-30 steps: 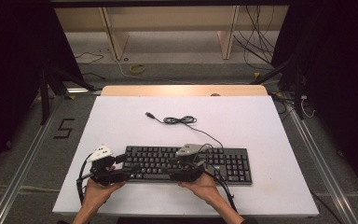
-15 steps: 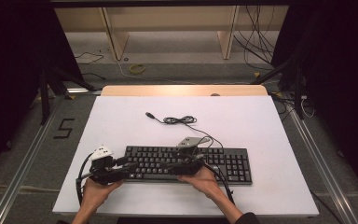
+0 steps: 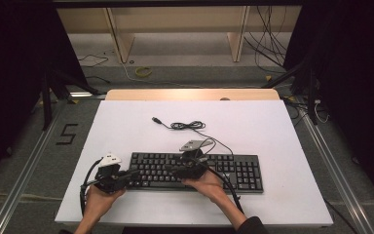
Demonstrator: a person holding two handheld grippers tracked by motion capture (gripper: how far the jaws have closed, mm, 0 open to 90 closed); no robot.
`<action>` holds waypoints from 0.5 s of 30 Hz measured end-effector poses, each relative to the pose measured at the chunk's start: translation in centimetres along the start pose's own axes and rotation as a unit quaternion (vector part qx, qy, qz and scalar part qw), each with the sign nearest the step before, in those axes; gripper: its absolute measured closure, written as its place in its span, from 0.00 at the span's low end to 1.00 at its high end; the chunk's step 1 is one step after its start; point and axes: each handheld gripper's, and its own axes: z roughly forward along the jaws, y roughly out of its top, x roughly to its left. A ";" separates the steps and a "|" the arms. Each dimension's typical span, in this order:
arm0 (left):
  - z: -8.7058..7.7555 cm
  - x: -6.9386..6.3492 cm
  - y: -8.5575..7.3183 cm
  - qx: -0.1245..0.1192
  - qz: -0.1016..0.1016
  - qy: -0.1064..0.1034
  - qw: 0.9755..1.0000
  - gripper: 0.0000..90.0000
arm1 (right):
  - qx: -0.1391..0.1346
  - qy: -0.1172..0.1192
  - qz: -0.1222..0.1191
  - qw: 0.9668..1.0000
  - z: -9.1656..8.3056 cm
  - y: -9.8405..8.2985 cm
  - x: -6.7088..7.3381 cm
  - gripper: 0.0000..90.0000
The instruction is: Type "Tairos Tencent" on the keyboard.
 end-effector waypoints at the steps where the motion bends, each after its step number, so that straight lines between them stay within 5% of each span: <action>1: 0.0 0.0 0.0 0.002 0.001 0.002 1.000 0.94 | 0.001 -0.001 0.000 1.000 0.1 0.0 0.0 0.55; 15: 0.3 0.2 -0.1 0.025 0.006 0.005 1.000 0.99 | 0.023 -0.011 -0.010 1.000 1.9 0.4 0.4 0.92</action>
